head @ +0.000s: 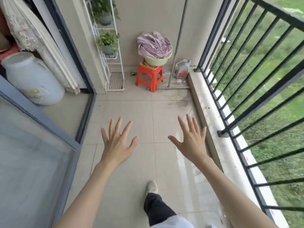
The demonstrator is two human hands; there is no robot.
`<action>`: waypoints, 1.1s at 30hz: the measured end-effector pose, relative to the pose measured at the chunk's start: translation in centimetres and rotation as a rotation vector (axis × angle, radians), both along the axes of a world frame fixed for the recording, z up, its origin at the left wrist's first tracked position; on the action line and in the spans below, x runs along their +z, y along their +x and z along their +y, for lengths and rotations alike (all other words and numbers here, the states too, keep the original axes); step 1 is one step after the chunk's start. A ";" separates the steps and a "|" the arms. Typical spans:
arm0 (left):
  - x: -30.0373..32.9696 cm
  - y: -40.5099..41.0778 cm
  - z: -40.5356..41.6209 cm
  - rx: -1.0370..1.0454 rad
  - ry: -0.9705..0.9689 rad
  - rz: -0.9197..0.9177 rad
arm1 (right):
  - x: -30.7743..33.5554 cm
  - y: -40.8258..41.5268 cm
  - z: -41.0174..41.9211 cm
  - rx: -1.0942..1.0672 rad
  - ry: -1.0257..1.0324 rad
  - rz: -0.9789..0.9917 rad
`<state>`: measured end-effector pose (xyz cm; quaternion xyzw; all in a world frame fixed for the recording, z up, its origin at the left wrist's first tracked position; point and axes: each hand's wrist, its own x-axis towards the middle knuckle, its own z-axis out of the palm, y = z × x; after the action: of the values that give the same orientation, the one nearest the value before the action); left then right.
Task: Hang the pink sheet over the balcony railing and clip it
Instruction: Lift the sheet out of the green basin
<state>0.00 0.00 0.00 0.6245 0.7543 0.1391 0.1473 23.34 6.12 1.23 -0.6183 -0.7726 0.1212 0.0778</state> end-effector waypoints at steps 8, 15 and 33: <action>1.0 -3.0 17.4 0.014 0.048 0.017 | 1.9 -4.3 17.8 0.080 0.013 -0.013; -0.9 -7.6 31.3 -0.016 -0.012 0.020 | 0.1 -9.8 32.0 0.085 -0.008 -0.025; -2.5 -20.2 71.5 -0.198 -0.034 0.016 | -1.6 -22.3 69.0 -0.074 -0.032 0.077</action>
<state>-20.19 71.45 -2.48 0.6944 0.6924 0.1060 0.1647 1.05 75.15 -0.33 -0.6426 -0.7436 0.1543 0.1019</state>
